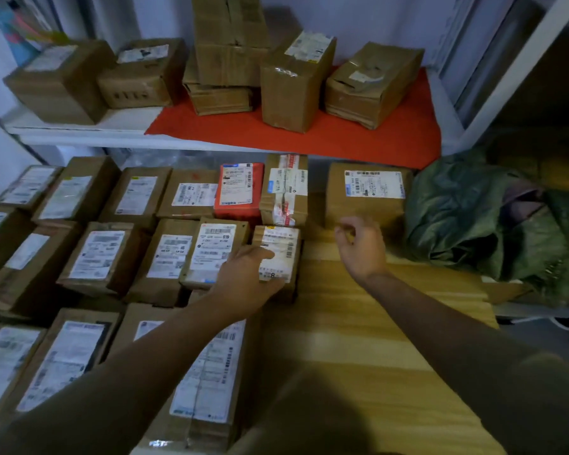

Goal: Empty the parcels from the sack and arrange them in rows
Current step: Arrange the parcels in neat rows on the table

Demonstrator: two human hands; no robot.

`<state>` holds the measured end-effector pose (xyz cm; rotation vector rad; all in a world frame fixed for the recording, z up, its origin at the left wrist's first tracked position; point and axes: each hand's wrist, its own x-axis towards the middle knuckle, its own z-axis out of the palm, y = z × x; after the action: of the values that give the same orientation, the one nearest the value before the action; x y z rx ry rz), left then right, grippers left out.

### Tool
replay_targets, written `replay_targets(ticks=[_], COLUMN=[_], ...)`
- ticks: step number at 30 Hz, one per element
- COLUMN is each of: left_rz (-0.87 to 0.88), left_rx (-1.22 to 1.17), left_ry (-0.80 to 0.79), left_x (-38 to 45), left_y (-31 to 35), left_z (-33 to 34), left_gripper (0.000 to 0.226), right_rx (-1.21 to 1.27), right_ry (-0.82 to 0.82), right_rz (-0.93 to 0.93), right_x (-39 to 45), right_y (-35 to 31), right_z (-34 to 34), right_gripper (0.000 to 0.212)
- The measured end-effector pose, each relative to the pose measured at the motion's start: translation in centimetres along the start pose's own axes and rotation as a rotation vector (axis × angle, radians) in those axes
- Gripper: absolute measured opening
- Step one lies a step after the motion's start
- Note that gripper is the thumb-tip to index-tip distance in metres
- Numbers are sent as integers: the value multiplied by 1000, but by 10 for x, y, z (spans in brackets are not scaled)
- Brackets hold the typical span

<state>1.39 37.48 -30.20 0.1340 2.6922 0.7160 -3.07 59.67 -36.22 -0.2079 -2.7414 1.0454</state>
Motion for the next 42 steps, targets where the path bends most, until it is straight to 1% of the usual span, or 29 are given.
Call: replay_targets(ticks=[1,2,6,9,11,12,15,17,19,21,22,23,25,27,30,32,35,36,39,42], left_rz=[12,12,-9,-55,-94,-111,-229,-322,-437,-538,-577,-608,-648,-676,-706,-703,-678,-666,-651,-656], left_rx=[-49,-99,-172,-253,-323,-359,-510,-619,-794,-969,-1022,-1055,-1112,-1153,-1210,-1242,-1275,-1280,-1301,-1372], left_ry=[3,-3,-4,-60,-96,-103,-105,-106,-118,-129,-135,-142,-165,-177,-183,-190,-173,-169,-173,-189], left_x=[6,11,36,50,56,59,68,73,79,85,87,90,92,91,90,90,89,88,86,84], left_y=[10,20,50,63,68,68,72,77,84,91,95,95,98,100,102,104,111,114,119,122], left_z=[3,6,20,30,37,41,51,56,62,66,67,70,72,74,75,76,77,76,76,78], left_gripper=[55,54,51,45,33,31,35,36,37,33,30,29,31,36,45,47,50,52,54,63], right_rx=[-81,-163,-398,-447,-438,-440,-489,-536,-567,-590,-601,-613,-628,-628,-618,-632,-686,-695,-700,-638], right_ry=[7,-20,-234,-356,-422,-436,-415,-392,-357,-301,-296,-317,-399,-439,-432,-414,-378,-369,-399,-465], right_rz=[-24,-32,-75,-127,-101,-76,-25,-46,-110,-209,-241,-256,-243,-204,-177,-196,-309,-321,-219,-158], right_x=[17,34,94,127,142,149,157,156,155,157,159,161,162,160,155,153,145,143,138,132], right_y=[6,10,25,28,28,28,32,34,34,36,38,41,49,54,55,47,34,33,39,39], right_z=[-6,-14,-26,-20,-16,-15,-9,-3,-1,-4,-6,-6,-3,3,9,8,6,5,-2,-7], right_gripper=[33,42,81,106,122,125,116,108,95,76,69,66,71,83,98,102,103,103,104,88])
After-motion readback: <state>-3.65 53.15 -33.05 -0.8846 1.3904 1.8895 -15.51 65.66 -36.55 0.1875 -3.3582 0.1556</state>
